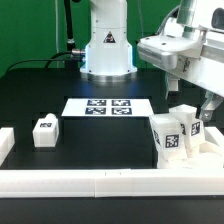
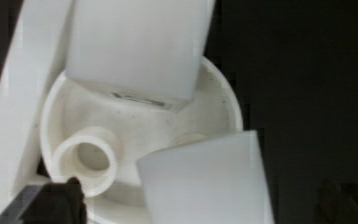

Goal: Assemble stool

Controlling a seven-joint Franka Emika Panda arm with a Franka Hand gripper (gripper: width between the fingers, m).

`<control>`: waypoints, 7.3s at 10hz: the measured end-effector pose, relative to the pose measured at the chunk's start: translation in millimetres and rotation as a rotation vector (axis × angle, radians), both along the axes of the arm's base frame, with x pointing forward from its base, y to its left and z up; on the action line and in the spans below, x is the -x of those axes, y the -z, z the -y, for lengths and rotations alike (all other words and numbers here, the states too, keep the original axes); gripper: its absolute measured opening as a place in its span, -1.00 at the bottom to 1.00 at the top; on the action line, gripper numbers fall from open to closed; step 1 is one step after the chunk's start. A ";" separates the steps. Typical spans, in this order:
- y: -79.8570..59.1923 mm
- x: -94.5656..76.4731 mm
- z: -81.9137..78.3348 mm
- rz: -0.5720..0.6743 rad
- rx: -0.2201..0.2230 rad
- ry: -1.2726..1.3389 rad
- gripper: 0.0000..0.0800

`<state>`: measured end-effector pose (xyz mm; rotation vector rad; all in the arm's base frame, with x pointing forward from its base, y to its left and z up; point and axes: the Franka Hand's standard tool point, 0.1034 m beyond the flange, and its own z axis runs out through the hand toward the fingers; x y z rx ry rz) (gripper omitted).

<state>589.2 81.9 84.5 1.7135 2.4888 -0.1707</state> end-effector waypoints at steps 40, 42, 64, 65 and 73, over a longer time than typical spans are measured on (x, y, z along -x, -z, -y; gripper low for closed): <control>5.7 19.5 -54.7 0.110 -0.056 3.229 -0.16; 5.5 19.7 -55.4 0.100 -0.030 3.305 -0.16; -38.6 85.1 15.9 0.055 -0.233 2.960 0.62; -38.4 82.8 17.6 0.057 -0.242 2.957 0.62; -35.7 95.6 80.9 0.090 -0.288 2.260 0.62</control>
Offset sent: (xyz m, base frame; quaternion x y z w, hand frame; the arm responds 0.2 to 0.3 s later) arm 0.0102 0.0040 0.0026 -0.0031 -0.0060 -0.0271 0.9996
